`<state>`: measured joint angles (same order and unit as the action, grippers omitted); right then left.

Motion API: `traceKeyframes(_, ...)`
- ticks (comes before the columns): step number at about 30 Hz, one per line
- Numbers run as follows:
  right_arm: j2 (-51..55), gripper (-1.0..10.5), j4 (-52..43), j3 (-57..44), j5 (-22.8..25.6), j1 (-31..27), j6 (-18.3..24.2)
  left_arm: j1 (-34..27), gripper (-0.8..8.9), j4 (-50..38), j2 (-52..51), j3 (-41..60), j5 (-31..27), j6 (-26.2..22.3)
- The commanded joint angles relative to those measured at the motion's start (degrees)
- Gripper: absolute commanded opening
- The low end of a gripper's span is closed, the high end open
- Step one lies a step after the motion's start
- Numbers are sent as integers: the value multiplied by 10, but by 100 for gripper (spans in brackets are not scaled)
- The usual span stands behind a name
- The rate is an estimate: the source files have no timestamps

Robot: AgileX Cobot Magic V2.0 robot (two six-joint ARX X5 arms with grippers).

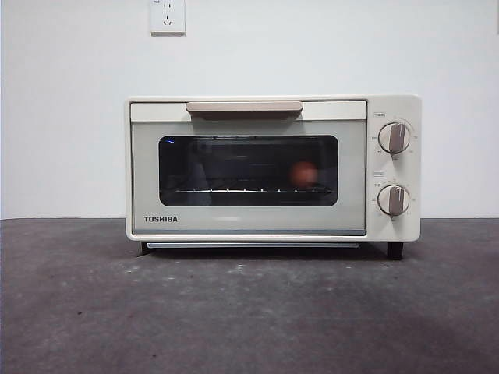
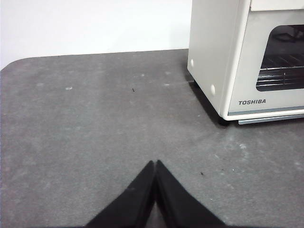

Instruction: Eggoven

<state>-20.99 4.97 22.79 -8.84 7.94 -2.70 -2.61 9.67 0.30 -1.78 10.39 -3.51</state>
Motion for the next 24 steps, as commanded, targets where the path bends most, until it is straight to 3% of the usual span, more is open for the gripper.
traceKeyframes(1,50,3,-40,-49,-1,-39,28,-1,6,-3,-1,14,0,1)
traceKeyframes(5,122,3,-86,-129,16,-72,32,-1,6,-3,-1,14,0,1)
traceKeyframes(13,201,3,-86,-220,29,-78,26,-1,6,-3,-1,14,0,1)
traceKeyframes(22,208,3,53,-222,29,-78,21,-1,6,-4,-1,14,0,1)
traceKeyframes(24,208,3,44,-220,30,-78,12,-1,6,-4,-1,14,0,1)
